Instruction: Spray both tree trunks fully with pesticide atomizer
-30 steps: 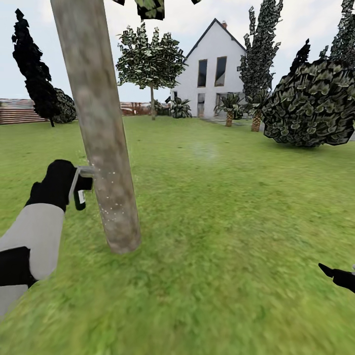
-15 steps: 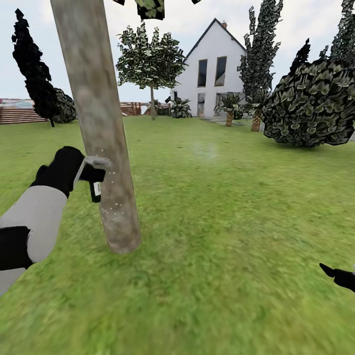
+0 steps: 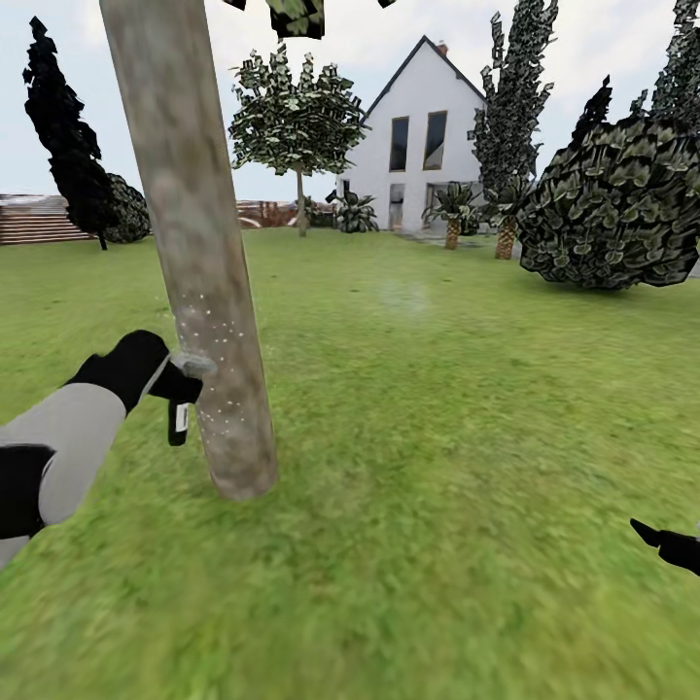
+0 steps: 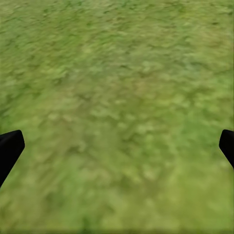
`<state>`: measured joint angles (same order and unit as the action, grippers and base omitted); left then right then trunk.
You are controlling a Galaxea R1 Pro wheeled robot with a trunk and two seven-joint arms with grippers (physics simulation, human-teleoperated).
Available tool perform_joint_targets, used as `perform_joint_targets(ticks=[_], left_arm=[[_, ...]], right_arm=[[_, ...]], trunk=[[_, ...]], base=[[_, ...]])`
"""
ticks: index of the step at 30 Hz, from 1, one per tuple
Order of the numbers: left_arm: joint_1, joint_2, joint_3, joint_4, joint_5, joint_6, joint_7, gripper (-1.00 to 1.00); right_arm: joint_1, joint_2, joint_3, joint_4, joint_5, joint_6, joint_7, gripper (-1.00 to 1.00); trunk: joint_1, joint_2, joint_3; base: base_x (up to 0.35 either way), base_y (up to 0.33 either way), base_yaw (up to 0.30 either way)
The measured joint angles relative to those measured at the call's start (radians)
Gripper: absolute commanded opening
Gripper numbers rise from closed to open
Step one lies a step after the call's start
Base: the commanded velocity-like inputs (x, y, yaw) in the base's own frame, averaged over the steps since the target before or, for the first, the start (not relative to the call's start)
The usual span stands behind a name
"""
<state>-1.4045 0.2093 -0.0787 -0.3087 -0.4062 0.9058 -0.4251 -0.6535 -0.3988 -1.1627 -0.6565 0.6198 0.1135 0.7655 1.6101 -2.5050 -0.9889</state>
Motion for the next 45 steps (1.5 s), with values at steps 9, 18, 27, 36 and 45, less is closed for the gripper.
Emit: perform_joint_targets(ticks=[9,18,27,36,45], left_arm=[[0.072,-0.004,-0.001,0.171,-0.003,-0.155,0.005,-1.0],[0.285,0.001,0.019,0.172,0.01,-0.313,0.013,-1.0],[0.349,-0.057,0.256,0.175,0.163,-0.475,0.277,-1.0],[0.351,-0.072,0.256,0.188,0.168,-0.475,0.279,-1.0],[0.351,-0.084,0.256,0.188,0.167,-0.475,0.279,-1.0]], right_arm=[[0.0,0.0,0.001,0.0,0.0,0.0,0.0,1.0],[0.0,0.005,0.005,0.0,0.003,-0.007,-0.003,1.0],[0.0,0.006,0.004,0.0,0.003,-0.003,-0.001,1.0],[0.0,0.006,0.005,-0.001,0.003,-0.001,0.0,1.0],[0.0,0.006,0.005,0.0,0.003,-0.006,0.0,1.0]], trunk=[[0.0,0.0,0.0],[0.0,0.0,0.0],[0.0,0.0,0.0],[0.0,0.0,0.0],[0.0,0.0,0.0]], base=[[0.0,0.0,0.0],[0.0,0.0,0.0],[0.012,-0.038,0.1],[0.082,-0.29,0.194],[0.005,-0.307,0.142]])
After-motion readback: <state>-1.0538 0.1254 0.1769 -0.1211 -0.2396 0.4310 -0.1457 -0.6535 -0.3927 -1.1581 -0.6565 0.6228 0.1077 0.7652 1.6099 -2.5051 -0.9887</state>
